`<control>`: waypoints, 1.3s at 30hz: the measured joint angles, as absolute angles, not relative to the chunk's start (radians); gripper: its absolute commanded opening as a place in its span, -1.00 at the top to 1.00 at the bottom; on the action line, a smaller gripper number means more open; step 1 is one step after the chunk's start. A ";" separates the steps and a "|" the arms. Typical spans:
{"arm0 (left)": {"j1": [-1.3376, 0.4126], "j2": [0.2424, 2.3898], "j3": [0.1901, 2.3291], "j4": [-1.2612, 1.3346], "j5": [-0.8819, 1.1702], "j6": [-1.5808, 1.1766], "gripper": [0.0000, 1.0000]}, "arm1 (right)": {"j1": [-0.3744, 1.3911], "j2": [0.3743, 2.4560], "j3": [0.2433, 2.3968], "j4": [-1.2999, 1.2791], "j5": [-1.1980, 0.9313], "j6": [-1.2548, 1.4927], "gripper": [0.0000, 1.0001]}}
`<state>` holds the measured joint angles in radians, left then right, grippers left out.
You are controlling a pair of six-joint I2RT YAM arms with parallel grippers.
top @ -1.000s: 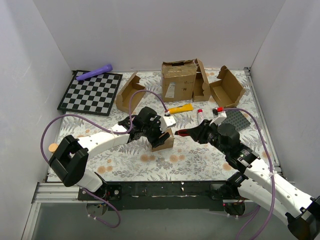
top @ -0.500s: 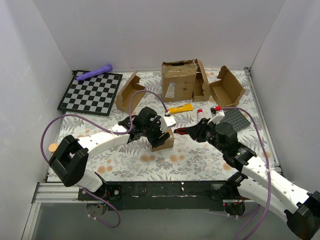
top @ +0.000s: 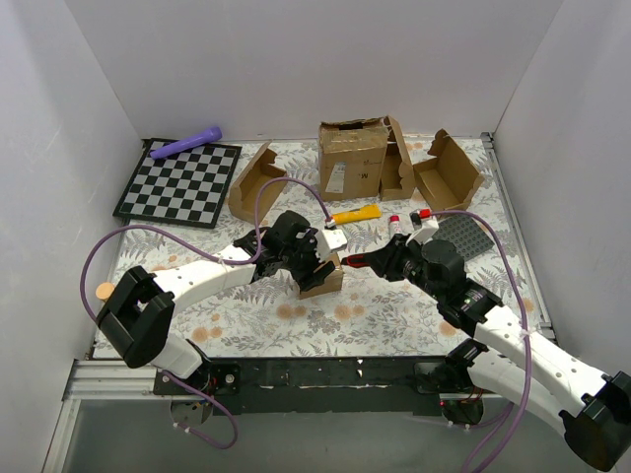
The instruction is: Unpack the express box
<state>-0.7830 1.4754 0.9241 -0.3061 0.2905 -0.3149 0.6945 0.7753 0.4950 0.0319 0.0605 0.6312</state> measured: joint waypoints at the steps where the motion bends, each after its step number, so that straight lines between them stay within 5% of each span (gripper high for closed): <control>1: -0.783 1.475 0.924 -0.306 0.290 -0.315 0.15 | 0.694 0.775 0.495 0.032 0.060 0.629 0.97; 5: -0.783 1.475 0.924 -0.306 0.288 -0.318 0.27 | 0.694 0.781 0.495 0.035 0.054 0.625 0.97; 10: -0.785 1.476 0.925 -0.306 0.284 -0.325 1.00 | 0.694 0.790 0.495 0.039 0.047 0.625 0.97; 39: -0.802 1.488 0.936 -0.310 0.250 -0.367 1.00 | 0.691 0.771 0.526 -0.051 0.040 0.628 0.97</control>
<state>-0.8021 1.4876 0.9360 -0.3103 0.2504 -0.3672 0.6907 0.7708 0.5259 -0.0513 0.0402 0.6285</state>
